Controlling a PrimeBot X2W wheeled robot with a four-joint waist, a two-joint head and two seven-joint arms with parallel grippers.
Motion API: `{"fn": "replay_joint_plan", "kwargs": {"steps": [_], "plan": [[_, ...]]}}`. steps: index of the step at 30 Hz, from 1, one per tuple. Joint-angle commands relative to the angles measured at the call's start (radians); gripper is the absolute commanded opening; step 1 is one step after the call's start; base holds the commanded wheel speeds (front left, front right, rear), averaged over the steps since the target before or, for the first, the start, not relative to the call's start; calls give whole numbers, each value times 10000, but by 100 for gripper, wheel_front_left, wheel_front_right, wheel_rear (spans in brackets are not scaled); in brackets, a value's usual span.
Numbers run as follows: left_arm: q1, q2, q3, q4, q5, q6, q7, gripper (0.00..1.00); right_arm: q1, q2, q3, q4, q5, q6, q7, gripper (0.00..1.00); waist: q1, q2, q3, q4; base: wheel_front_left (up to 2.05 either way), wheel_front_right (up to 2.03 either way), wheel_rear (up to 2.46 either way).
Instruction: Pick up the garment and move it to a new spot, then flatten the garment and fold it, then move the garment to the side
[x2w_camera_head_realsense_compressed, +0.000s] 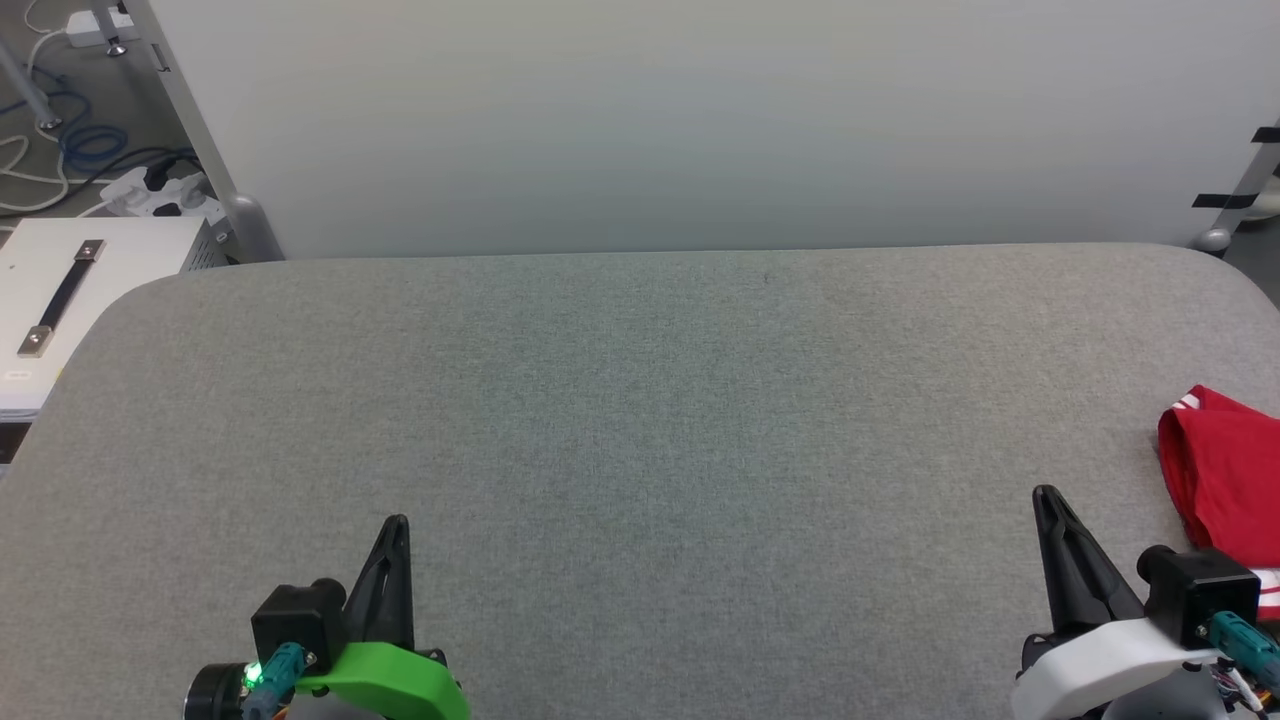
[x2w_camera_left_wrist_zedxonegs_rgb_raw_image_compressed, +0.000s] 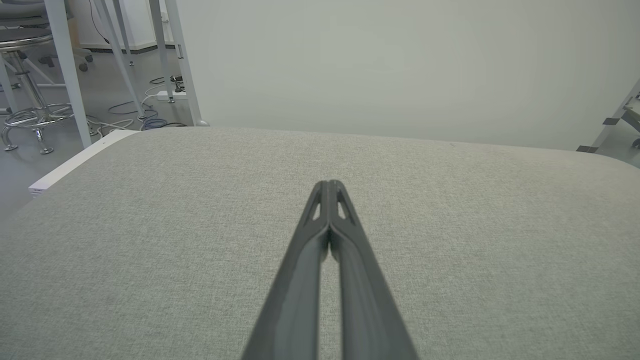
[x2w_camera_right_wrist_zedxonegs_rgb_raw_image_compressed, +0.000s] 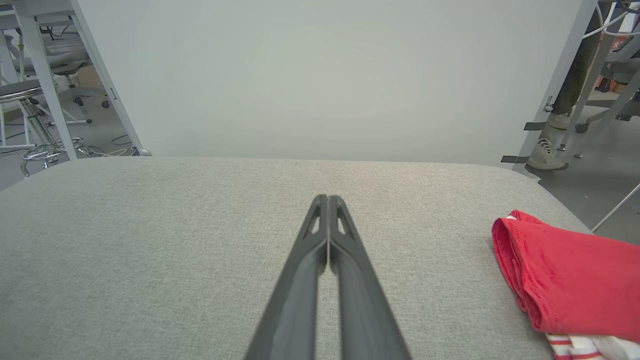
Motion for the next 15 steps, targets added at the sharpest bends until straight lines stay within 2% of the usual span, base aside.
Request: {"fn": "replay_joint_plan", "kwargs": {"steps": [1,15], "plan": [[-13,-82,96,-17,161,-83,75,0,-55,3,19,46,-35,0,-8,0,1,0,5,0,0,0,0],[-50,-374,485,-116,675,-330,335,0,-212,5,46,238,-137,-2,-28,0,1,0,56,2,0,0,0]]}}
